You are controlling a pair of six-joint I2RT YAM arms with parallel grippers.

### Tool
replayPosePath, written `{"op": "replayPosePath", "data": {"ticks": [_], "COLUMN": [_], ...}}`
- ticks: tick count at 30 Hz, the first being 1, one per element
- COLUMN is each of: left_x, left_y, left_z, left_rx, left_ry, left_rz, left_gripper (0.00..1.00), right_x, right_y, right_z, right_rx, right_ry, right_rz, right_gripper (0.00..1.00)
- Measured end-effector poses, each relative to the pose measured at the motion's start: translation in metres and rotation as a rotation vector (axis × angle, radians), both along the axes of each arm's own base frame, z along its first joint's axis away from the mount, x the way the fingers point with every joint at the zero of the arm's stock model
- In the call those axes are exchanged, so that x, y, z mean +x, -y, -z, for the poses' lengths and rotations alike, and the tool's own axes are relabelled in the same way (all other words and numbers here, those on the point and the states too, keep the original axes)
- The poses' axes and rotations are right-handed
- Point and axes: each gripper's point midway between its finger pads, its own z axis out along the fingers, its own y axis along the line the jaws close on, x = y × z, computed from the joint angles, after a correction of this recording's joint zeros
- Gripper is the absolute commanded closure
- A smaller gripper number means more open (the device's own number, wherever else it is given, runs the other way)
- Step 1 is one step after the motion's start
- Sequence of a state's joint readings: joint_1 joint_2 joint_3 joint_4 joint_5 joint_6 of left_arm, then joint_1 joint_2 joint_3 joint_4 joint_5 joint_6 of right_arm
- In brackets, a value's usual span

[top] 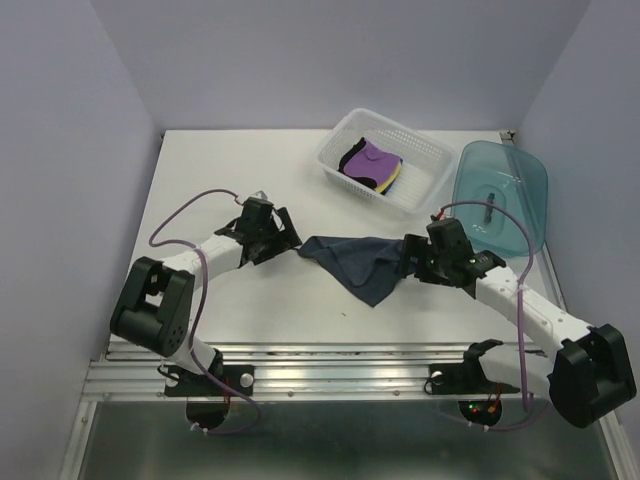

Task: Fold and stack the towels
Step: Flatten out the crumpled towel

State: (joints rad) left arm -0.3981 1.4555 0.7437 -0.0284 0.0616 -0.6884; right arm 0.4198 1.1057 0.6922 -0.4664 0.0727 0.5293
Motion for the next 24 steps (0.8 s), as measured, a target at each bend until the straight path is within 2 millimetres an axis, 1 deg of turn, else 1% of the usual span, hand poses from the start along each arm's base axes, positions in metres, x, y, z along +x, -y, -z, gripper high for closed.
{"op": "replayPosePath", "data": {"ticks": [1, 2, 3, 4, 6, 8, 10, 14, 18, 22, 24], "left_x": [0.007, 0.015, 0.018, 0.023, 0.026, 0.026, 0.027, 0.023, 0.030, 0.033, 0.034], "left_y": [0.005, 0.009, 0.012, 0.016, 0.024, 0.030, 0.035, 0.027, 0.023, 0.023, 0.022], "left_z": [0.001, 0.001, 0.003, 0.005, 0.011, 0.016, 0.015, 0.022, 0.024, 0.026, 0.027], "left_rx": [0.004, 0.004, 0.007, 0.016, 0.033, 0.061, 0.091, 0.193, 0.271, 0.304, 0.322], "left_ry": [0.002, 0.007, 0.007, 0.007, -0.002, -0.009, -0.002, -0.026, -0.034, -0.032, -0.033], "left_rz": [0.007, 0.013, 0.017, 0.023, 0.040, 0.049, 0.046, -0.009, -0.054, -0.066, -0.071], "left_gripper": [0.01, 0.02, 0.04, 0.08, 0.12, 0.14, 0.16, 0.16, 0.17, 0.19, 0.22], "right_x": [-0.006, -0.010, -0.014, -0.015, -0.015, -0.015, -0.014, -0.013, -0.013, -0.014, -0.015], "right_y": [0.001, 0.002, 0.003, 0.004, 0.003, 0.003, 0.003, 0.002, 0.000, 0.000, 0.000], "right_z": [0.008, 0.011, 0.015, 0.016, 0.016, 0.013, 0.010, 0.007, 0.007, 0.009, 0.011], "right_rx": [-0.003, -0.006, -0.008, -0.009, -0.005, -0.001, 0.005, 0.012, 0.016, 0.016, 0.016], "right_ry": [-0.026, -0.040, -0.058, -0.064, -0.062, -0.052, -0.041, -0.032, -0.030, -0.030, -0.030], "right_rz": [-0.001, -0.001, 0.001, 0.003, 0.006, 0.006, 0.005, 0.001, -0.010, -0.021, -0.024], "right_gripper": [0.00, 0.00, 0.00, 0.00, 0.00, 0.00, 0.00, 0.00, 0.00, 0.00, 0.00]}}
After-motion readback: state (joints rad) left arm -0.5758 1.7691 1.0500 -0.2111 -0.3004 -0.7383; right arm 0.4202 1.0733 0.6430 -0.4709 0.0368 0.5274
